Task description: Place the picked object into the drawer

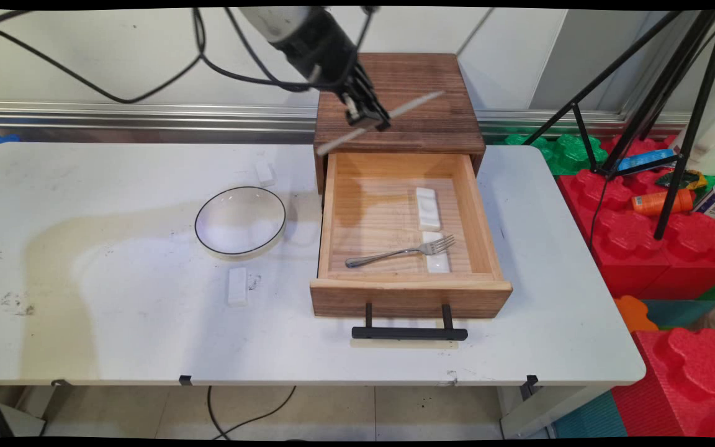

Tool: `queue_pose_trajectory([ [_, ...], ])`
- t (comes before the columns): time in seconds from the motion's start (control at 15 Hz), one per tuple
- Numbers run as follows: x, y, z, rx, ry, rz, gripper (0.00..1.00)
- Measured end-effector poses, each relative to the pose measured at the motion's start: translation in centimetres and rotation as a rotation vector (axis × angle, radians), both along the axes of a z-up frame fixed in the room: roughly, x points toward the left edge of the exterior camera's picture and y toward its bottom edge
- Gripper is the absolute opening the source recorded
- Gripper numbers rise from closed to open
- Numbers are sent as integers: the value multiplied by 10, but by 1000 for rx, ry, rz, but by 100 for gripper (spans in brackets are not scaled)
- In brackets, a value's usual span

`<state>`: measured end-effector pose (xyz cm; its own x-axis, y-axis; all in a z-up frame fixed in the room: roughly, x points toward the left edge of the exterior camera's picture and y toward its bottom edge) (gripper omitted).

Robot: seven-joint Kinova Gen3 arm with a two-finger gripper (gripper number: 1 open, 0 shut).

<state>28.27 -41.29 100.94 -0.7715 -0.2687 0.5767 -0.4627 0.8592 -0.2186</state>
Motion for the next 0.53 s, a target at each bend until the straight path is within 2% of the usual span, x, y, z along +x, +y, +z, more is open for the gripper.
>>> queue_pose_trajectory([
  [0.53,-46,-28,-37,48,16,-62,0],
])
